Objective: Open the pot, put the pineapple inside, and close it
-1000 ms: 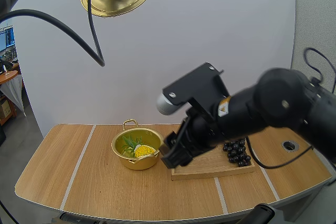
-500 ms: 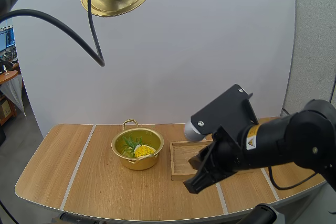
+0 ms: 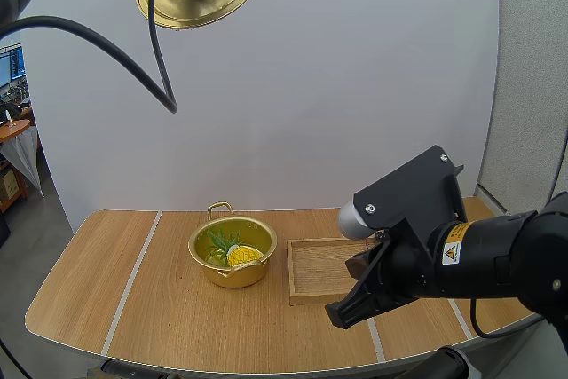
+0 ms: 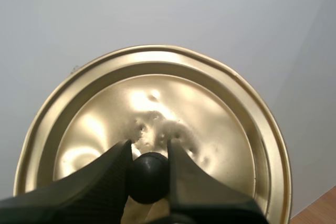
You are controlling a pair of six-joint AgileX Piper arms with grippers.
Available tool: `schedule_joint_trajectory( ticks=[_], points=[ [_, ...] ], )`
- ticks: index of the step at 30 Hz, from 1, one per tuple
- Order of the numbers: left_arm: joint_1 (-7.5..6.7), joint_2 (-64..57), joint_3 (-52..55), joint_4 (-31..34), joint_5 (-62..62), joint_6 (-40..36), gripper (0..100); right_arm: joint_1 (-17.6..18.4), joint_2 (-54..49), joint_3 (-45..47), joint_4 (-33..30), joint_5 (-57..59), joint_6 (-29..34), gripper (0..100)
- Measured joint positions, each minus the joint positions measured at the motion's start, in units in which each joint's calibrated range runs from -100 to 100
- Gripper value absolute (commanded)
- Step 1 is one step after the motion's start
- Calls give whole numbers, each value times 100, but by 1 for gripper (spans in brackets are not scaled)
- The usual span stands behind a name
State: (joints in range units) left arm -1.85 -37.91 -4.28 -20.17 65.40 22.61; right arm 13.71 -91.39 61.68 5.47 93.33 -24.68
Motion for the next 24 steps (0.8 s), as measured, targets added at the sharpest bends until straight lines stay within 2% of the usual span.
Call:
schedule_joint_trajectory(
  ticks=[19, 24],
  points=[
    [0, 0, 0, 0, 0, 0, 0, -126, -26, 0, -47, 85, 0, 0],
    [0, 0, 0, 0, 790, 0, 0, -126, -26, 0, -68, 85, 0, 0]
  ],
)
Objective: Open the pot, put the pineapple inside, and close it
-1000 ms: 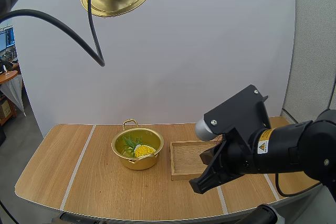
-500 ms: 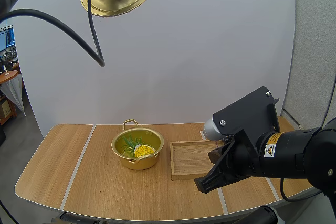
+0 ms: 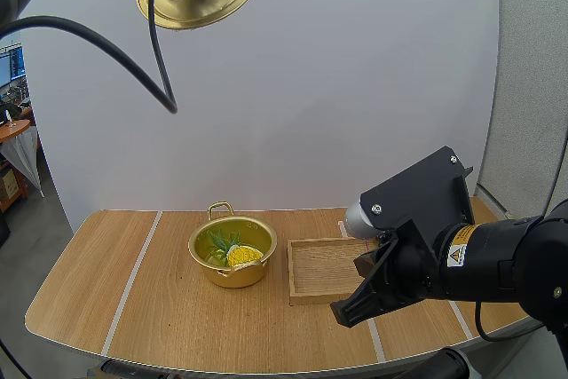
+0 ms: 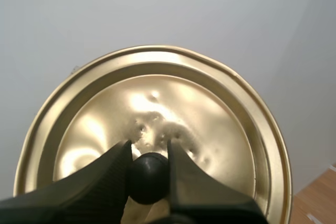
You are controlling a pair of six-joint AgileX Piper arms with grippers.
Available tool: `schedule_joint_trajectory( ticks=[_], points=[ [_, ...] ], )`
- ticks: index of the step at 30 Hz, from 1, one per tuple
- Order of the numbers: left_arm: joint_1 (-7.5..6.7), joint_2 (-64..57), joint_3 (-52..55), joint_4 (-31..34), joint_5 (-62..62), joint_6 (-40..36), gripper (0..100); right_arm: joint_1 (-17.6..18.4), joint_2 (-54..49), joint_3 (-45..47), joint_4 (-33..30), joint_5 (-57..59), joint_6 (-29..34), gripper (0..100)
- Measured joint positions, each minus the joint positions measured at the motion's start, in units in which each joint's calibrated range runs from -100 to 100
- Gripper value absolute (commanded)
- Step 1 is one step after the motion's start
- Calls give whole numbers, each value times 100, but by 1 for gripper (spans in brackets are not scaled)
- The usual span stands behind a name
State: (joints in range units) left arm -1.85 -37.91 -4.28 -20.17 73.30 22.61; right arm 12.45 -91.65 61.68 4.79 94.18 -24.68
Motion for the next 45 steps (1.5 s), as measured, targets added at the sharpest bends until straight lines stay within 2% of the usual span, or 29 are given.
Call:
schedule_joint_trajectory(
  ticks=[7, 15, 21, 28, 38, 45],
  points=[
    [0, 43, 0, 0, 1480, 0, 0, 0, 0, 0, 0, 0, 0, 0],
    [0, 288, 131, 0, 1956, 0, 0, 0, 0, 0, -40, -190, 0, 0],
    [0, 549, 521, 0, 2012, 119, 0, 0, 0, 0, -43, -263, 0, 0],
    [0, 1338, 1618, 4, 2061, 602, 0, 0, 0, 0, -43, -263, 0, 0],
    [0, 1944, 2120, 4, 2060, 885, 0, 0, 0, 0, -53, -263, 0, 0],
    [0, 2566, 2631, 4, 1201, 1076, 0, 0, 0, 0, -53, -263, 0, 0]
  ],
)
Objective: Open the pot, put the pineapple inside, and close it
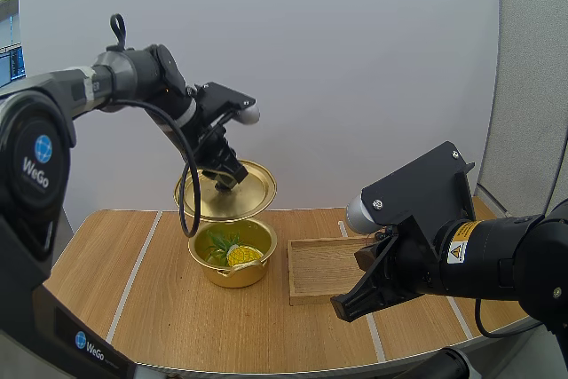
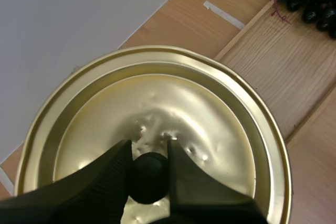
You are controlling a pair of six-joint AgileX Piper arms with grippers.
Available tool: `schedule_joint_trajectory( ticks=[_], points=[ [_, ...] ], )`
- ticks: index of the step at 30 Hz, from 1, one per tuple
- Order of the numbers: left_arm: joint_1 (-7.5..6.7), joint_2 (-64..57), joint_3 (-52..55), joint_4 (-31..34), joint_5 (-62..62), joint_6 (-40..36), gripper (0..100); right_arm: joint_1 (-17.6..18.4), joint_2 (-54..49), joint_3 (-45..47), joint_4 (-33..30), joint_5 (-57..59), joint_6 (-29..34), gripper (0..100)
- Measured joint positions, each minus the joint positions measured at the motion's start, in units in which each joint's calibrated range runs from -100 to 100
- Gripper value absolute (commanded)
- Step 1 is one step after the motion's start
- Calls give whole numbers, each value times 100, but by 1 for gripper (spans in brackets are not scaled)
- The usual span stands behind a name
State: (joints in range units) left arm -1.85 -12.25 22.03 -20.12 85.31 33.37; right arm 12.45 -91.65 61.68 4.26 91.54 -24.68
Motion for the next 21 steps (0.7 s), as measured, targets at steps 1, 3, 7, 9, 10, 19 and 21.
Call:
schedule_joint_trajectory(
  ticks=[1, 3, 7, 9, 10, 19, 21],
  points=[
    [0, 71, 78, 0, -183, 51, 0, 0, 0, 0, 0, 0, 0, 0],
    [0, 150, 194, 0, -394, 115, 0, 0, 0, 0, 0, 0, 0, 0],
    [0, 307, 449, 0, -894, 274, 0, 0, 0, 0, 0, 0, 0, 0],
    [0, 414, 615, -98, -1189, 445, 0, 0, 0, 0, 0, 0, 0, 0],
    [0, 430, 650, -117, -1225, 503, 0, 0, 0, 0, -37, 0, 0, 0],
    [0, 901, 681, -453, -1784, 860, 0, 0, 0, 0, -146, 0, 0, 0],
    [0, 1118, 688, -463, -1844, 889, 0, 0, 0, 0, -146, 0, 0, 0]
  ],
)
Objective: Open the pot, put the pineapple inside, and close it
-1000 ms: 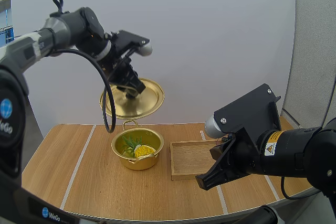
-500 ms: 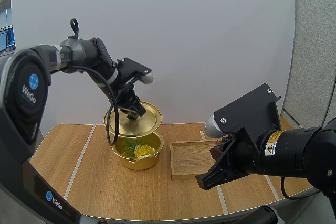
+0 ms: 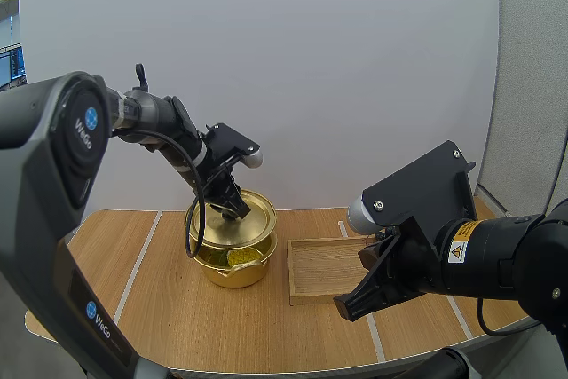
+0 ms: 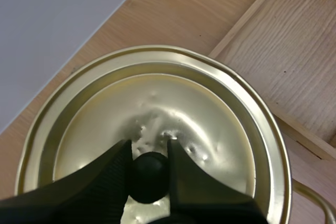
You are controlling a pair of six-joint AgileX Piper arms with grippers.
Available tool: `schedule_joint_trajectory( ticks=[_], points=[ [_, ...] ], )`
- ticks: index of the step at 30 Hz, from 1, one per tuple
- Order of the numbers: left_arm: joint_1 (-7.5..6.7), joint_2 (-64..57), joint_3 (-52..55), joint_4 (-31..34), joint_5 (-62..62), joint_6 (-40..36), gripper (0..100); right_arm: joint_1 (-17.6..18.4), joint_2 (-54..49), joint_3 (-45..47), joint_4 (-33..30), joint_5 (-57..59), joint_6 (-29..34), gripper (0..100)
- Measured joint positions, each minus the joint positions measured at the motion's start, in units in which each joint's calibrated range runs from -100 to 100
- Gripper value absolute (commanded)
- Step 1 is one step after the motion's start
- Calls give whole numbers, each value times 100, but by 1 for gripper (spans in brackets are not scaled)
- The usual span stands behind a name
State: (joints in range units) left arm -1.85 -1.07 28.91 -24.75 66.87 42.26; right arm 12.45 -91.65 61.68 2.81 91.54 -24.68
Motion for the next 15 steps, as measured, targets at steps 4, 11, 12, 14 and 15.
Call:
schedule_joint_trajectory(
  ticks=[4, 11, 12, 14, 15],
  points=[
    [0, 237, 9, 0, -14, 19, 0, 0, 0, 0, 0, 0, 0, 0],
    [0, 466, 16, -23, -14, 93, 0, 0, 0, 0, 0, 0, 0, 0],
    [0, 485, 16, -23, -14, 93, 0, 0, 0, 0, 0, 0, 0, 0],
    [0, 513, 16, -35, 22, 114, 0, 0, 0, 0, 0, 0, 0, 0],
    [0, 525, 16, -35, 22, 123, 0, 0, 0, 0, 0, 0, 0, 0]
  ],
)
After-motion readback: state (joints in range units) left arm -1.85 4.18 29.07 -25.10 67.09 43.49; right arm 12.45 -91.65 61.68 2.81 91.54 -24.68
